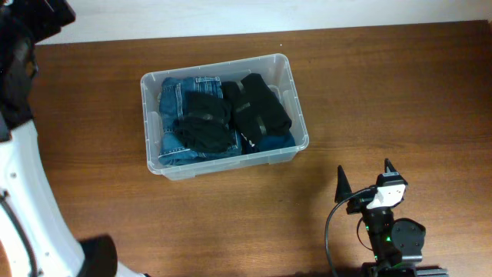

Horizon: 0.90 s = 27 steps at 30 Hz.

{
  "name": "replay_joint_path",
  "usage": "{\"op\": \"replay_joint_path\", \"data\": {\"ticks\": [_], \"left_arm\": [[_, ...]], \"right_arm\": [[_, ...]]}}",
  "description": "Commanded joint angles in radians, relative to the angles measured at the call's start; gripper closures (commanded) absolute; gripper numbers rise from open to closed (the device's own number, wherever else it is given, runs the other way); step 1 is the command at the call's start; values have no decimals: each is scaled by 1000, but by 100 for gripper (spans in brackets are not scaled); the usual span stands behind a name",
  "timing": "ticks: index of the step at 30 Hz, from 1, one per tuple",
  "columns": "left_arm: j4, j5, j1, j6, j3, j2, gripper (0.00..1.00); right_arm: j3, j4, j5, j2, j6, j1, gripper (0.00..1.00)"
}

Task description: Pack container

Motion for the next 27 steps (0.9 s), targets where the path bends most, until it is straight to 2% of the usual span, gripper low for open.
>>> {"op": "replay_joint_path", "data": {"ticks": [1,8,13,18,20,27], "left_arm": [[131,6,-5,-29,-232,-144,1],[557,6,-6,-29,-845,-463,1],[796,17,-13,-40,-1278,-713,1],[950,13,-64,-40,-1556,-893,1],[1041,13,-84,-40,-1736,-1013,1],[1249,13,-84,-44,-2102,-1298,1]], "right_arm": [[-10,2,13,-12,11,10,2],[-10,2,13,-12,11,10,2],[-10,2,13,-12,11,10,2],[-10,2,13,-13,11,10,2],[-10,2,13,-12,11,10,2],[-10,2,13,-12,11,10,2]]}}
